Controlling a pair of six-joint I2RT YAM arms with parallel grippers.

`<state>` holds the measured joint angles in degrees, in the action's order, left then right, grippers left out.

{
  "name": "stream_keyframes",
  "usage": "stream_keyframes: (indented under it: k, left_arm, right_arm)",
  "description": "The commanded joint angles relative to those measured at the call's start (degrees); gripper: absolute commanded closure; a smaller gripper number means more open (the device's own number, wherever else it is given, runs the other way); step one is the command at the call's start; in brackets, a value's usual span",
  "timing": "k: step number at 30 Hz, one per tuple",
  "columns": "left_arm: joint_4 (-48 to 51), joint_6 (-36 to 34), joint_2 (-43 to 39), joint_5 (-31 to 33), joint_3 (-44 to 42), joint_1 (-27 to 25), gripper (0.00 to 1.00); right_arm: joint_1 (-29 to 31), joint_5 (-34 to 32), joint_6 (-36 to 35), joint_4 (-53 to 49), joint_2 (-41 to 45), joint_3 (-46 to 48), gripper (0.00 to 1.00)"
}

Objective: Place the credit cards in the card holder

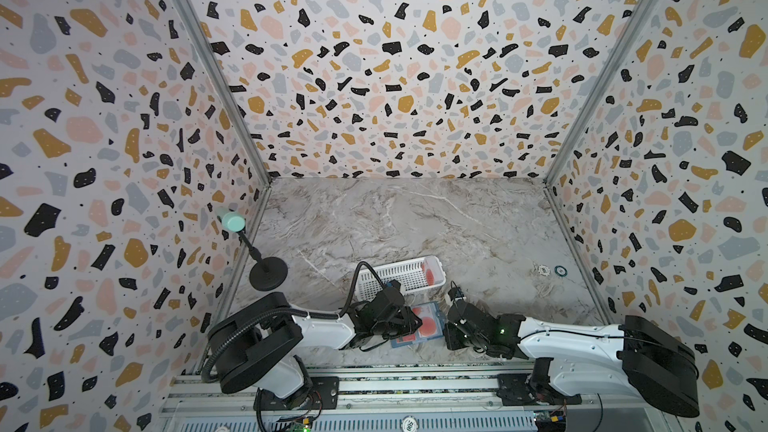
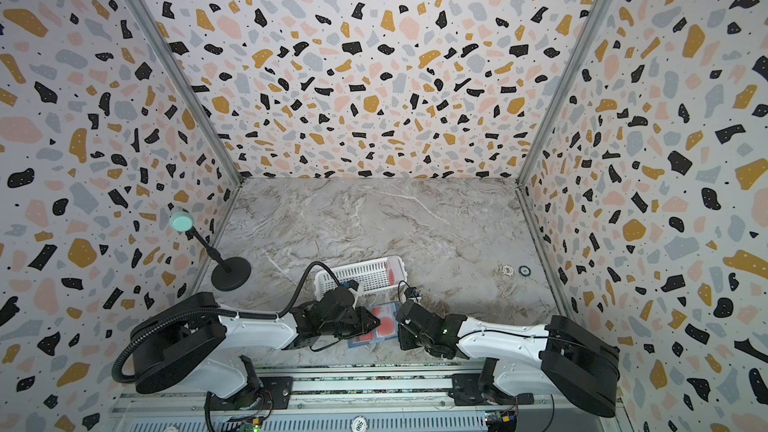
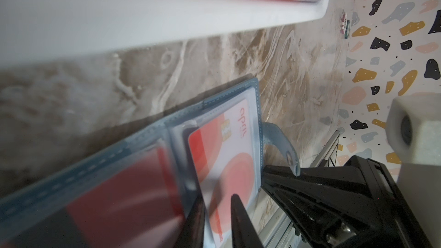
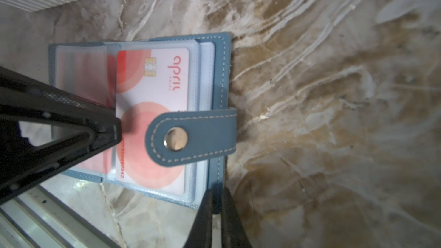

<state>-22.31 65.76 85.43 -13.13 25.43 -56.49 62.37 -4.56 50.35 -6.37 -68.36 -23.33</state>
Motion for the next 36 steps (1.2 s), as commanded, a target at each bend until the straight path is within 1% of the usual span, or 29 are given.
stream_keyframes:
  k: [1,5,7,9,12,15,21,28,36]
  left_arm:
    - [-0.6,-0.4,0.8,-1.1,2.0,-0.6,0.77]
    - [1.6,-1.3,0.3,-0.3,2.4,-0.6,0.77]
    - [5.0,-2.6,-0.5,1.3,3.0,-0.6,0.77]
    - [11.2,-4.3,-1.7,3.7,3.9,-0.6,0.77]
    - [14.0,-4.8,-3.3,5.5,4.0,-0.6,0.77]
    - [14.6,-4.8,-4.3,5.7,4.0,-0.6,0.80]
    - [14.7,-5.7,-3.1,5.4,5.5,-1.2,0.83]
    - [15.4,-6.3,-0.5,6.3,7.9,-2.5,0.85]
    - [18.7,-7.1,1.2,8.5,9.1,-3.3,0.88]
  right_arm:
    - [0.3,-0.5,0.3,-2.3,-1.2,0.4,0.89]
    - [0.3,-0.6,0.4,-2.6,-0.8,0.4,0.89]
    - [0.3,-0.7,0.6,-2.8,-0.2,0.5,0.89]
    - [0.3,-1.0,0.7,-3.3,0.8,0.4,0.89]
    - [0.3,-1.0,1.0,-3.7,2.6,0.4,0.87]
    - [0.3,-0.7,1.1,-3.2,5.0,0.4,0.83]
    - [-0.2,2.3,0.3,0.2,8.5,0.8,0.82]
    - [-1.7,4.3,-0.2,1.8,8.4,1.3,0.83]
    - [-2.2,4.6,-0.2,2.1,8.2,1.4,0.83]
